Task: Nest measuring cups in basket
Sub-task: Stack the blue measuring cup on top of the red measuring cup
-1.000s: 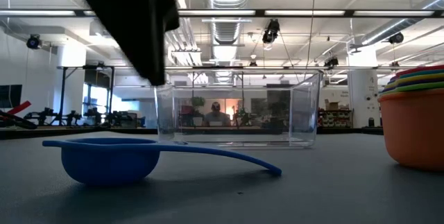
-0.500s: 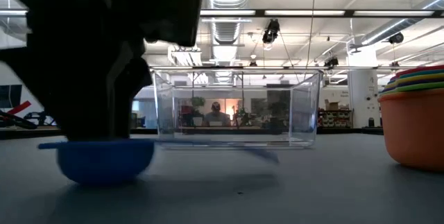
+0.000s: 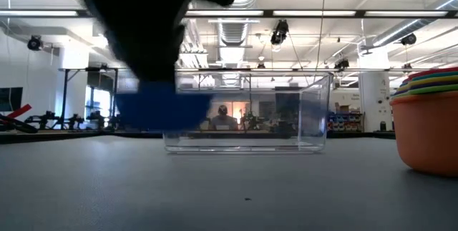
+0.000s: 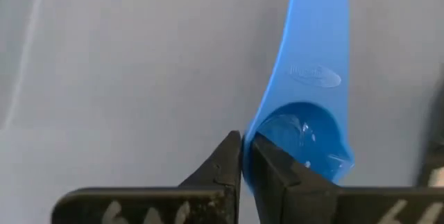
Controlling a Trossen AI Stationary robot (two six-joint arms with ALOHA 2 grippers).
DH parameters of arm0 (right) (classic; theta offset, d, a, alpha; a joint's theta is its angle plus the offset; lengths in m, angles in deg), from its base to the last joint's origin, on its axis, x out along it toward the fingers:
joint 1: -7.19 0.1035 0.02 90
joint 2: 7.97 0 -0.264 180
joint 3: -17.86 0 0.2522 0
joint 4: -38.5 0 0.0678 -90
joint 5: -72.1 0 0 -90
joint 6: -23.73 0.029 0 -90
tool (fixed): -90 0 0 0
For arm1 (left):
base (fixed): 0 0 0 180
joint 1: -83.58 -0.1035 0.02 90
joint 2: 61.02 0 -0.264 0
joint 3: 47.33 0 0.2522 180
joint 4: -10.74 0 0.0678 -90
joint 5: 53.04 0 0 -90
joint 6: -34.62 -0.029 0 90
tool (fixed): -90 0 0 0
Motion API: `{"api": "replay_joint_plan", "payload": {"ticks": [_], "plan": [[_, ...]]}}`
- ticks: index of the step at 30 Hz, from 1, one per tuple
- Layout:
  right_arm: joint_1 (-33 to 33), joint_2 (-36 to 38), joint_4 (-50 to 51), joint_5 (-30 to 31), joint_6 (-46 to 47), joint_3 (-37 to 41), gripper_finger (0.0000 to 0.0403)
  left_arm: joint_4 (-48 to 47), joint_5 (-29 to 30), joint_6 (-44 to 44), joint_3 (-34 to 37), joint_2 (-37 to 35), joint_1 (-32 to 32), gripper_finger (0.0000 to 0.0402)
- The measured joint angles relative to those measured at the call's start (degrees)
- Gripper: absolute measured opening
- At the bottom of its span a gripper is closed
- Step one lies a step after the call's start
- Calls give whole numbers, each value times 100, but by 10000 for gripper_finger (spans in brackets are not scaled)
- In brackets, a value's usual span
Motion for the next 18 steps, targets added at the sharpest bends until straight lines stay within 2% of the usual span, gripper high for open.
{"api": "replay_joint_plan", "payload": {"ticks": [5,10,13,18], "plan": [[0,0,37,0,-4,0,29,1,265,-335,-632,-3,-93,2],[0,0,93,2,122,0,29,275,1077,-551,-1275,13,-152,1],[0,0,160,2,125,0,29,512,1102,-687,-1468,45,-233,1],[0,19,491,47,198,0,29,1171,1076,-758,-1351,74,-469,1]]}}
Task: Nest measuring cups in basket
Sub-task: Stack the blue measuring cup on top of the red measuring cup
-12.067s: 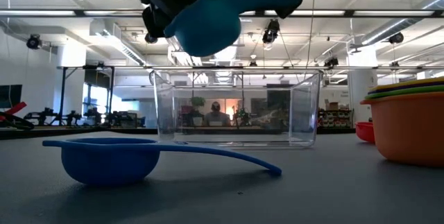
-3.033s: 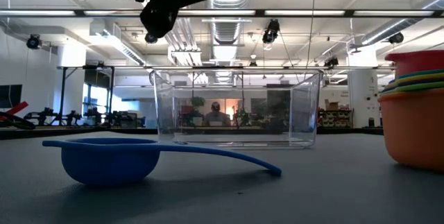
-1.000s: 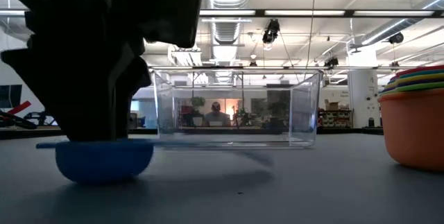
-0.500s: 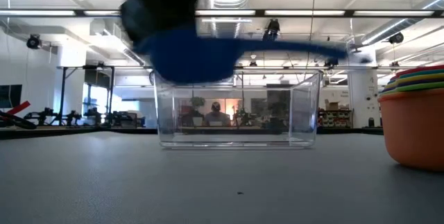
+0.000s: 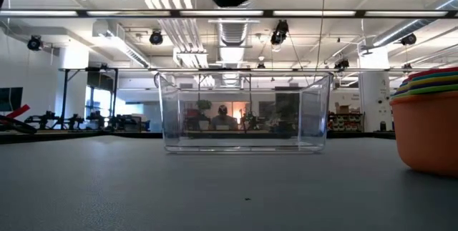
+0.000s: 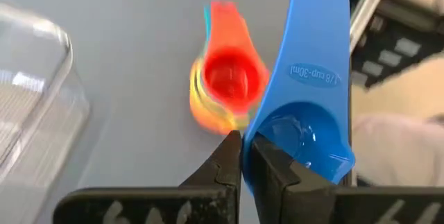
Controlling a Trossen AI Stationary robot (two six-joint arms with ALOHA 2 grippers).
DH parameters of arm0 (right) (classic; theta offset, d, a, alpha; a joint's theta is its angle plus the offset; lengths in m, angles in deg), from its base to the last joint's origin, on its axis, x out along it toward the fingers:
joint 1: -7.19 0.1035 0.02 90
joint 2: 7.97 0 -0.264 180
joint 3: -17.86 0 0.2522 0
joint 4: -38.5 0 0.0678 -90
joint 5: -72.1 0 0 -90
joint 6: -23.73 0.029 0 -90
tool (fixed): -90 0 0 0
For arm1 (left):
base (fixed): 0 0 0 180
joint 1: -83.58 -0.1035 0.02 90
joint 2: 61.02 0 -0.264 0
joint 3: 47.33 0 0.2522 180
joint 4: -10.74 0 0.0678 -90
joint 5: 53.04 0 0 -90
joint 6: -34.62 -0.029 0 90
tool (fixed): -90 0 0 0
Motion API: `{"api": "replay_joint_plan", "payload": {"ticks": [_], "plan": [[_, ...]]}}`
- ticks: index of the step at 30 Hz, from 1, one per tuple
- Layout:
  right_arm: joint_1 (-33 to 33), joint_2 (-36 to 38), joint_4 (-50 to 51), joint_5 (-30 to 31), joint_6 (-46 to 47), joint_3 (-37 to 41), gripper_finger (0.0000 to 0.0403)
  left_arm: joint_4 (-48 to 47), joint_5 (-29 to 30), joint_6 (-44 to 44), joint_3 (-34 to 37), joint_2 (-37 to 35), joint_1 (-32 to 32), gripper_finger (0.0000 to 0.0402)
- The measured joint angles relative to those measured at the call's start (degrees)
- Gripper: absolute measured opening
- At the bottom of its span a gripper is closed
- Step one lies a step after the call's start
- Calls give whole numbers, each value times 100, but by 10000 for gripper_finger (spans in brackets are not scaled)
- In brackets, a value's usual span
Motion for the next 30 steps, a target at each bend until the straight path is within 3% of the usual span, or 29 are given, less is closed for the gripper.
{"api": "replay_joint_plan", "payload": {"ticks": [5,18,23,30], "plan": [[0,5,205,10,319,0,29,974,-23,-315,238,6,-170,1],[0,9,661,4,698,0,29,2131,-192,-339,867,7,-410,0],[0,9,718,0,702,0,29,2974,-200,-357,1271,42,-491,0],[0,20,775,-6,704,0,29,3787,-624,-342,1420,269,-617,0]]}}
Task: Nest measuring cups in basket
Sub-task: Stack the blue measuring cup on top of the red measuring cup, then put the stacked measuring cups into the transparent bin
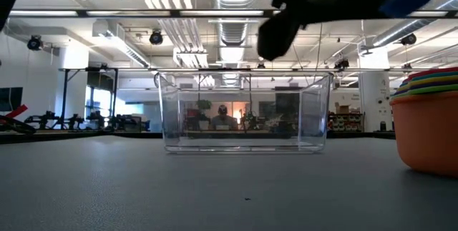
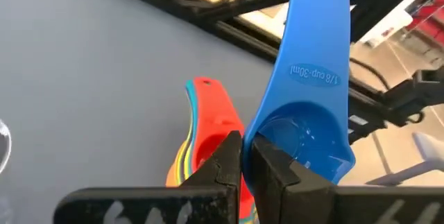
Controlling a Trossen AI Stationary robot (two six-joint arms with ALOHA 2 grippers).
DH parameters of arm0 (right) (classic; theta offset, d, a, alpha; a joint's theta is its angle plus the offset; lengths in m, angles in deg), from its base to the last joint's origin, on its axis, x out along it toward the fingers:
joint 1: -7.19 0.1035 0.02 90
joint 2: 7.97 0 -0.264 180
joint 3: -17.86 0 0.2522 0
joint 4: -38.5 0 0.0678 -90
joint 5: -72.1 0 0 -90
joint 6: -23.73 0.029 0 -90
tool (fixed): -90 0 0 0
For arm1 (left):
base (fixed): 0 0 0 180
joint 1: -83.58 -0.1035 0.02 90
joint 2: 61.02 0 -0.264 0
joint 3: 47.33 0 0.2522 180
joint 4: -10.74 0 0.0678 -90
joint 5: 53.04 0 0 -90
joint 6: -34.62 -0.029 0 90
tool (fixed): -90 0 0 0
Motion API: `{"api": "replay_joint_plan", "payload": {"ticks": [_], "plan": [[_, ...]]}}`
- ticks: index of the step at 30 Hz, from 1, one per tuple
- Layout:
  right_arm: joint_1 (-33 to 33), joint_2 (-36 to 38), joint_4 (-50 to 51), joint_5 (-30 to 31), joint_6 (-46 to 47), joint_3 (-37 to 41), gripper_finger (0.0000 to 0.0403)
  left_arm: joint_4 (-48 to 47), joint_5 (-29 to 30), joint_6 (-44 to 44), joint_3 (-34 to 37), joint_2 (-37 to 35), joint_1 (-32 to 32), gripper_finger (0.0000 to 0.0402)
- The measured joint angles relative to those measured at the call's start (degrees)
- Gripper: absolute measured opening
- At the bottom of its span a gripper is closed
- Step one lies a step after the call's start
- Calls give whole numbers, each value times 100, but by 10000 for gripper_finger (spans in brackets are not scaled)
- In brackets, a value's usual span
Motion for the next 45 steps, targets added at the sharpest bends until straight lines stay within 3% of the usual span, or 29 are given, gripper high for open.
{"api": "replay_joint_plan", "payload": {"ticks": [6,10,22,34,39,45], "plan": [[1,61,397,-5,401,-5,29,12,-318,6,-495,500,-43,0],[29,163,751,-45,782,-63,29,-391,-329,24,-882,735,-61,0],[37,385,767,-45,784,-68,29,-1752,-273,181,-1695,1042,-93,4],[37,385,740,-44,749,-68,29,-1838,-273,294,-1712,1039,-104,100],[37,383,632,8,596,-70,29,-2076,-468,-148,-1923,911,-102,130],[37,383,50,-14,-211,-136,29,-2164,-269,-1548,-2672,678,172,132]]}}
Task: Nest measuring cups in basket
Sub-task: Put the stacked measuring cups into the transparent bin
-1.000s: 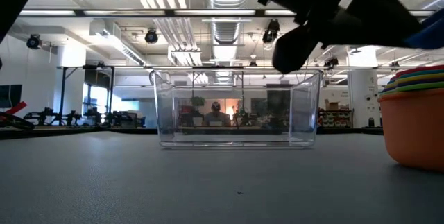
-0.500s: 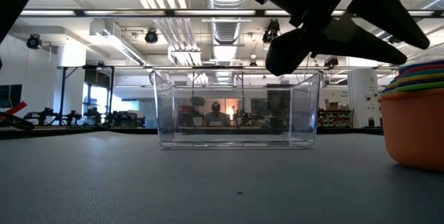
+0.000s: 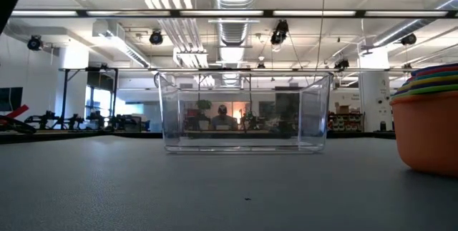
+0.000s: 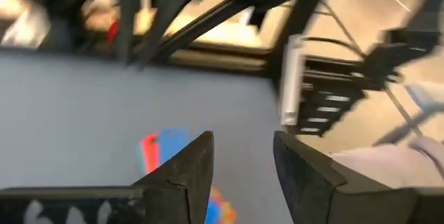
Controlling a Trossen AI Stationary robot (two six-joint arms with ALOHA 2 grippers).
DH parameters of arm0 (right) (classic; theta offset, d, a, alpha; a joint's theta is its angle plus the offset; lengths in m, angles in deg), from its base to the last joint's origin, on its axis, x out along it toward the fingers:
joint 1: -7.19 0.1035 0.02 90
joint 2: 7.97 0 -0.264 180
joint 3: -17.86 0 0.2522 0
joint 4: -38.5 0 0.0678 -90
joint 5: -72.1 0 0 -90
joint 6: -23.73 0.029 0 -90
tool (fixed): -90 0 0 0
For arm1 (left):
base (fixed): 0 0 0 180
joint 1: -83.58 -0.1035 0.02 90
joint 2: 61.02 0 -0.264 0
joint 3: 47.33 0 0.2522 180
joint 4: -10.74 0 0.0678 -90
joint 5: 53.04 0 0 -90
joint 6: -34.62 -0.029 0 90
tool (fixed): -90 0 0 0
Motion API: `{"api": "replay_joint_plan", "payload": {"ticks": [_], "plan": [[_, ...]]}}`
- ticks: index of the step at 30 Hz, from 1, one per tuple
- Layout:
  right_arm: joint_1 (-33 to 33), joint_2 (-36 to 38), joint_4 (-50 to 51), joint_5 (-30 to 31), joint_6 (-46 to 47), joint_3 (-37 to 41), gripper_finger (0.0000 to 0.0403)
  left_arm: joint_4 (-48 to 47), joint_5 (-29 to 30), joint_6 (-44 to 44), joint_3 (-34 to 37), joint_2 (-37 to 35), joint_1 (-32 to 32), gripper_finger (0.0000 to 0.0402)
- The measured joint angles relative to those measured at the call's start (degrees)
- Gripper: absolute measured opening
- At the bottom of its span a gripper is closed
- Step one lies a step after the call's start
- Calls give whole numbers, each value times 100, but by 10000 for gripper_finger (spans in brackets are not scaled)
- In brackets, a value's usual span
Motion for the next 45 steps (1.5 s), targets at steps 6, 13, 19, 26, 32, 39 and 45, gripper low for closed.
{"api": "replay_joint_plan", "payload": {"ticks": [6,13,19,26,32,39,45], "plan": [[0,0,-413,-36,-520,-144,29,-1136,448,-512,-401,-447,273,126],[0,-2,-399,-274,-614,-155,29,-1855,2019,-484,288,-1397,746,115],[-5,-47,-378,-292,-710,-146,29,-1150,3135,50,2418,-2780,973,102],[-427,-103,-383,-727,-658,-146,50,2736,2873,-159,5505,-4222,1001,78],[-1132,-103,-408,-1400,-1170,-146,110,6211,2381,-889,7412,-4732,1023,68],[-1457,-175,-465,-2066,-1601,-144,195,7715,2388,-980,8489,-4765,1054,66],[-1453,-538,-475,-2231,-1664,-144,268,7633,2381,-997,8828,-5138,1181,66]]}}
